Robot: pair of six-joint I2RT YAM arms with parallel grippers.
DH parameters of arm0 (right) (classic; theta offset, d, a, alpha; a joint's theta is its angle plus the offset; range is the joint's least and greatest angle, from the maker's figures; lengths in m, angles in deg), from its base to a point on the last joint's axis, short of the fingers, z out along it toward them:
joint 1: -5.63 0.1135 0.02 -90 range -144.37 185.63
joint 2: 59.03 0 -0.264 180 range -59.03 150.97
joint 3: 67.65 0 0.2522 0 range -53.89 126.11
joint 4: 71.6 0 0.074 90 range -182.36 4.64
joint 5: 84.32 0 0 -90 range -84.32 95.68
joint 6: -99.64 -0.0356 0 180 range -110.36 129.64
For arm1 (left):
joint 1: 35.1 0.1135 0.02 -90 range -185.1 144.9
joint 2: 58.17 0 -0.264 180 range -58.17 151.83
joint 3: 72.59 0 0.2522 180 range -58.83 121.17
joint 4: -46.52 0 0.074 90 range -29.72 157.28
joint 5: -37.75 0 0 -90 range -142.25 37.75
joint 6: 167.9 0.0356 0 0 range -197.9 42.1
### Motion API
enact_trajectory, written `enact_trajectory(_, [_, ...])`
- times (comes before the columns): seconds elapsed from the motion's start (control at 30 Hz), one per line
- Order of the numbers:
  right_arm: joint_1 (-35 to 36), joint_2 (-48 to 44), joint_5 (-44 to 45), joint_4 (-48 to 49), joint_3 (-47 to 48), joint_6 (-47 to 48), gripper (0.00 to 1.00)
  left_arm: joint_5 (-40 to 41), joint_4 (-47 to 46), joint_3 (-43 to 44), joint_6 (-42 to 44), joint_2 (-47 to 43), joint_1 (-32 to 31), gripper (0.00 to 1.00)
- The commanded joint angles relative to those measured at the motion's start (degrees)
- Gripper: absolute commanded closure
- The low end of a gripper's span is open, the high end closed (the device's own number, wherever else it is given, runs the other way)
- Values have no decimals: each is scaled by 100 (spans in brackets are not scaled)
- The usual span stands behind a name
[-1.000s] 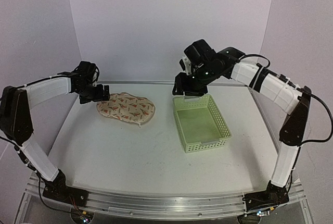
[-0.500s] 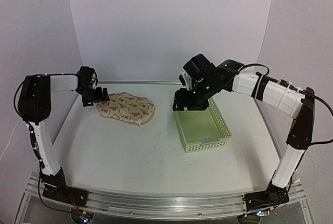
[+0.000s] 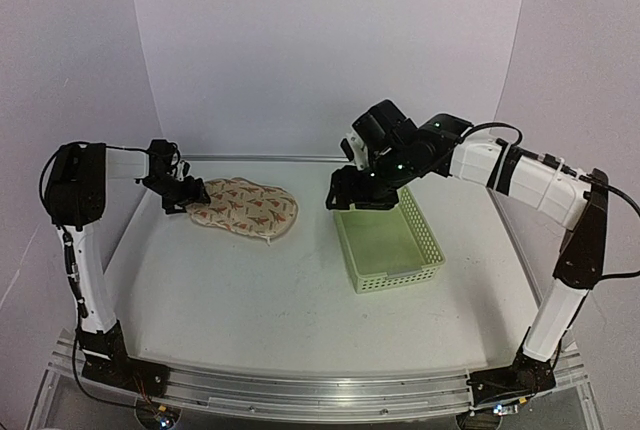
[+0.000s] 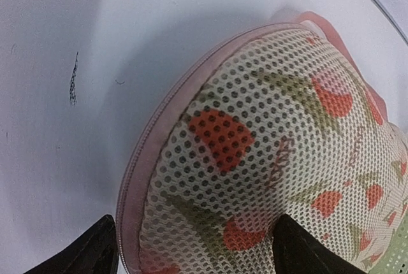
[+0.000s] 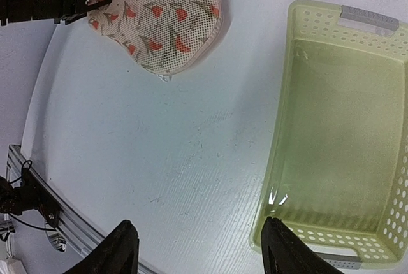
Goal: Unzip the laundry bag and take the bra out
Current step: Move the laundry bag to the center of the board.
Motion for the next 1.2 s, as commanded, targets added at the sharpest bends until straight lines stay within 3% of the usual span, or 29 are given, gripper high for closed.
enact_trajectory(0.0, [82, -131, -43, 212, 120, -99, 33, -412, -242, 173, 195, -76, 85, 21])
enact_trajectory(0.33, [231, 50, -47, 234, 187, -155, 34, -629, -493, -669, 127, -606, 94, 74])
enact_trajectory(0.53, [343, 139, -95, 281, 142, -143, 34, -609, -716, -1494, -163, -1177, 87, 100])
enact_trajectory(0.9, [816, 227, 8, 931, -500, 164, 33, -720, -1080, -3719, -1385, -3104, 44, 100])
enact_trajectory(1.17, [1256, -175, 193, 2586, -2093, 543, 27, -562, -1089, -5166, -2788, -4800, -87, 100])
